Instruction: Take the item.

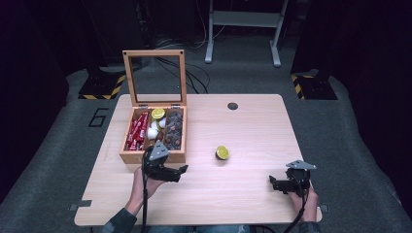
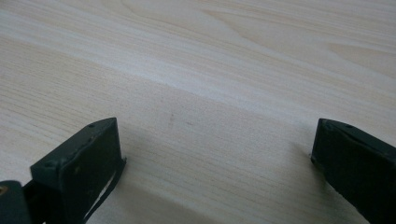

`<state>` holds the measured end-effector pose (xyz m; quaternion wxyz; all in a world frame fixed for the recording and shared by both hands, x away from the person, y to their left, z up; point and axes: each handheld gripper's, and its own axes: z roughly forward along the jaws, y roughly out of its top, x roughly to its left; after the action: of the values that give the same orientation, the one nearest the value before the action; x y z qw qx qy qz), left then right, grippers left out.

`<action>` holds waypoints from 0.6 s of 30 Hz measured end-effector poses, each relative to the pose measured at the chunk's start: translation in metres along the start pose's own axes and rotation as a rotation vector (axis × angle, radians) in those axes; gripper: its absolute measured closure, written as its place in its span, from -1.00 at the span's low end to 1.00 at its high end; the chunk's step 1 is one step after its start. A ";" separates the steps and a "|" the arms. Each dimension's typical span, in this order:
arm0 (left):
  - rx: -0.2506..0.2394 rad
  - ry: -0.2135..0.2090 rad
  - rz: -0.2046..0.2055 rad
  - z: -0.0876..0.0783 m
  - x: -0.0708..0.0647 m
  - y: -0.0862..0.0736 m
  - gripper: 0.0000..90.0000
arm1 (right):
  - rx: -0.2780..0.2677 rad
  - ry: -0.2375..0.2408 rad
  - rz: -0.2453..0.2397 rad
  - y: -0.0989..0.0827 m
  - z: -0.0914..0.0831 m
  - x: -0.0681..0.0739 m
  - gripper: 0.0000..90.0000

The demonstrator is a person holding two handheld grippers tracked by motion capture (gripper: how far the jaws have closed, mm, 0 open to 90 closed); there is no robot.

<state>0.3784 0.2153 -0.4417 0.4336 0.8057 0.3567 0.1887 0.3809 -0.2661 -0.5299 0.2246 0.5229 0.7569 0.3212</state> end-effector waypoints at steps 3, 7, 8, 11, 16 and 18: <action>0.008 0.014 -0.017 -0.010 0.007 -0.009 -0.89 | 0.002 -0.001 0.000 0.000 0.000 0.000 -0.98; 0.011 0.043 -0.041 -0.023 0.020 -0.024 -0.93 | -0.001 0.000 0.007 0.000 0.000 0.001 -0.98; 0.012 0.049 -0.048 -0.027 0.022 -0.028 -0.94 | 0.000 0.000 0.007 0.000 0.000 0.001 -0.98; 0.009 0.070 -0.080 -0.034 0.029 -0.040 -0.95 | -0.001 -0.001 0.009 0.000 0.000 0.001 -0.98; 0.011 0.086 -0.127 -0.044 0.040 -0.063 -0.95 | -0.002 -0.001 0.010 0.000 0.000 0.001 -0.98; 0.033 0.100 -0.153 -0.048 0.046 -0.080 -0.96 | 0.001 -0.002 0.012 0.001 0.000 0.001 -0.98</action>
<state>0.3475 0.3061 -0.4816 0.4148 0.7727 0.4416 0.1891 0.3811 -0.2647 -0.5298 0.2229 0.5280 0.7537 0.3217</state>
